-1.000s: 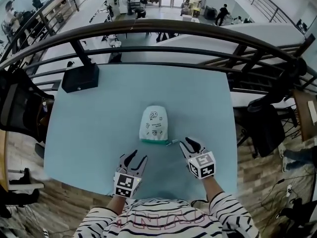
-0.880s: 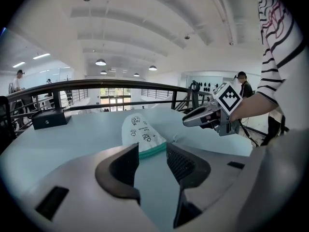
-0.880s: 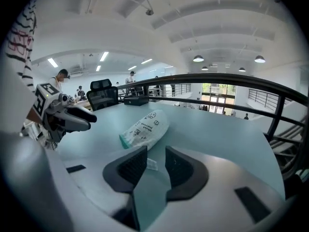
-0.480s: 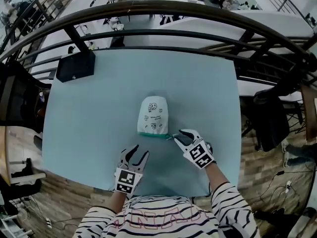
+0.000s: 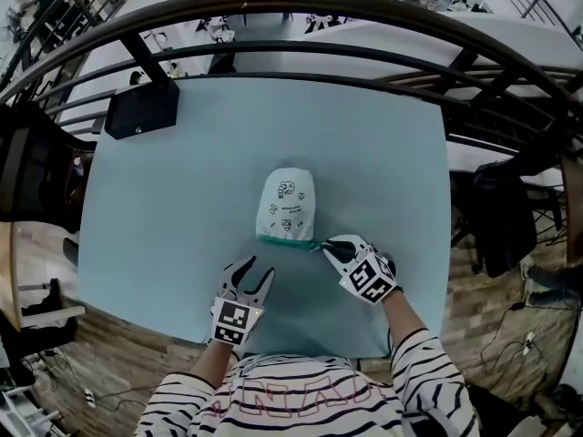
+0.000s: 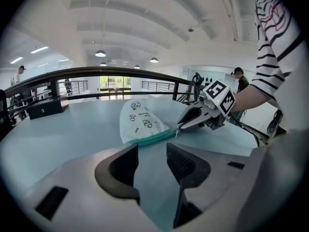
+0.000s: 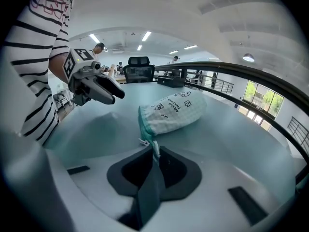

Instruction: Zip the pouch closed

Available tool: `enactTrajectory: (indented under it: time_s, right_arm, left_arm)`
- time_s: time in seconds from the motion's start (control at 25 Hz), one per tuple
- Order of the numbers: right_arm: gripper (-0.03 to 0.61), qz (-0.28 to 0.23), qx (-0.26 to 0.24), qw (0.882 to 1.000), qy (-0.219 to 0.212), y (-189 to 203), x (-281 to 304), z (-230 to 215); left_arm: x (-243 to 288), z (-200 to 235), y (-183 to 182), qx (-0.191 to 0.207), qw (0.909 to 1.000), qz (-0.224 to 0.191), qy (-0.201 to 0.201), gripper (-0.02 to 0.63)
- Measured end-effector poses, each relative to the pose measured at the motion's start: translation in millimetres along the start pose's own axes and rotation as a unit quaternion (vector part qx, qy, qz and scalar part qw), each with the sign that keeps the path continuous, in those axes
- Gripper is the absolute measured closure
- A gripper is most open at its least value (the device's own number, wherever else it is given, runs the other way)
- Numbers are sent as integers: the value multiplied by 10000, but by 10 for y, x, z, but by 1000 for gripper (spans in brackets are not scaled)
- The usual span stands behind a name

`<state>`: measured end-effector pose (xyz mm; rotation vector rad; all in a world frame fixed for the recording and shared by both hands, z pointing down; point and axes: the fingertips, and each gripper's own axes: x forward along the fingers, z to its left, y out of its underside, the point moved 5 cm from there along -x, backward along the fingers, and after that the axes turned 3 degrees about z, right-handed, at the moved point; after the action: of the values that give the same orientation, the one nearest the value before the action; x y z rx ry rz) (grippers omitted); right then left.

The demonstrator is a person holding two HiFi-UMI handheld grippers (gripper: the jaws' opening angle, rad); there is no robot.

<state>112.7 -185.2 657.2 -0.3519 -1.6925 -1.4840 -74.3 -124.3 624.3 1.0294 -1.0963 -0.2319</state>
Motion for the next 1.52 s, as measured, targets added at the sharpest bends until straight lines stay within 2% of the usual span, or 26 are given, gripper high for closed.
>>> enactTrajectory:
  time_s: [0.12,0.36,0.64,0.96,1.2,1.52]
  right_arm:
    - [534,-123,146,9998,62,-26,-49,36]
    - [541,-417,894,9950,123,-170,-61,188]
    - [541,-826,1566,9840,206,-293,-150,273]
    - [541,-945,1687,9809,227,-442,-235,475]
    - [541,-945,1888,9769,331,-474,-259,534]
    - [543,-943,2038,9732,506,-509,-313,532]
  left_arm:
    - [13,0,2,-63,10000,-1,-4,451]
    - [37,2,44,-125,9997,48,215,430]
    - [212,-114,-4,115,9979,-82,626,408]
    - [371,-312,-180,465,9923,-295,1110,408]
    - [378,-414,-246,490,9878,-429,1415,408]
    - [292,-510,-336,746,9794,-617,1774,414]
